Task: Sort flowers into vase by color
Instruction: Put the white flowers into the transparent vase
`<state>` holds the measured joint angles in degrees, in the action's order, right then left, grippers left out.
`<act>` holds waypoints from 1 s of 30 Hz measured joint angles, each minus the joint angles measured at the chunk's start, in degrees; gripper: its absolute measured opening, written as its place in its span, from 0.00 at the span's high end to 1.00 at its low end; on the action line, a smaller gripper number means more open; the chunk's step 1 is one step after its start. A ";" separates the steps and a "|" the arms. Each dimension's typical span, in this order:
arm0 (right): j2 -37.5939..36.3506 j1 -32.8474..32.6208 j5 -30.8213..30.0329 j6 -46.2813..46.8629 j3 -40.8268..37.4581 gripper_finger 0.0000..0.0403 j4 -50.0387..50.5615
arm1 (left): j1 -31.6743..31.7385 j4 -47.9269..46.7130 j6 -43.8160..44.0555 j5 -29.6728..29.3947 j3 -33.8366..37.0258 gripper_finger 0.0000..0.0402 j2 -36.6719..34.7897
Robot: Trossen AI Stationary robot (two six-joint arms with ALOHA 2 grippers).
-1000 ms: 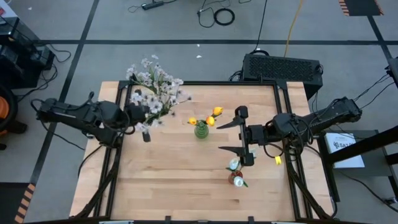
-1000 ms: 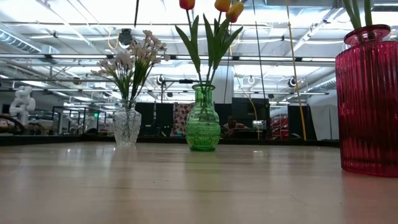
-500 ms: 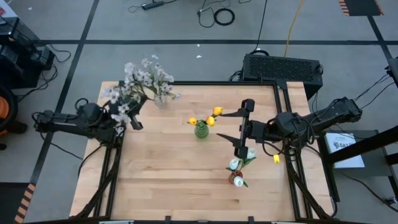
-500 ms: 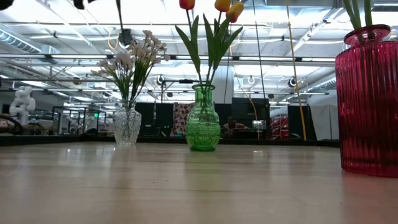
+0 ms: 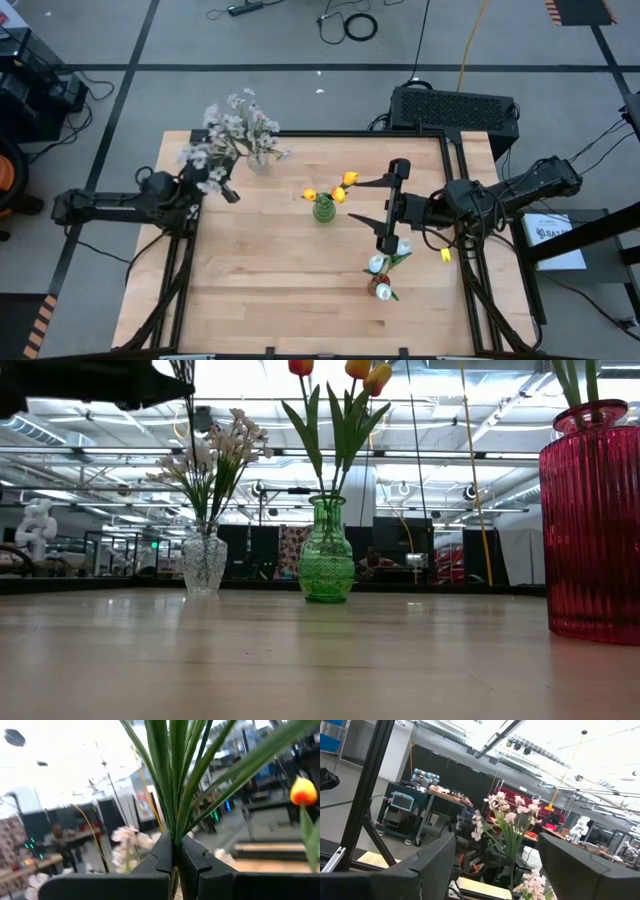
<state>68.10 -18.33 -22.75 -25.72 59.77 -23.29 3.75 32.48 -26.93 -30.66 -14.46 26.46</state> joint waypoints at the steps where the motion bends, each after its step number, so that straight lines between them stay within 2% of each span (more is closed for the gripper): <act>1: 0.00 0.00 0.01 -0.03 0.00 0.32 0.12 | 0.71 2.75 -0.71 0.69 1.45 0.98 -0.02; 7: 0.00 0.00 0.01 -0.47 0.00 0.32 0.39 | 5.37 10.22 -1.85 2.00 7.08 0.98 0.04; 15: -0.02 0.02 0.01 -1.21 0.00 0.32 0.37 | 11.58 10.76 6.34 5.33 8.31 0.98 1.72; 21: -0.02 0.02 -0.12 -1.98 0.00 0.32 0.37 | 14.82 13.66 10.58 7.76 8.31 0.98 7.35; 26: -0.02 0.02 -0.14 -2.00 0.00 0.32 0.37 | 16.92 20.03 12.13 4.04 8.31 0.98 13.13; 30: -0.02 0.02 -0.21 -2.07 0.00 0.32 0.39 | 18.08 24.18 13.18 4.17 8.27 0.98 17.15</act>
<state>68.07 -18.31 -22.96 -27.79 59.77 -22.90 21.83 56.66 -13.74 -26.49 -6.20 43.60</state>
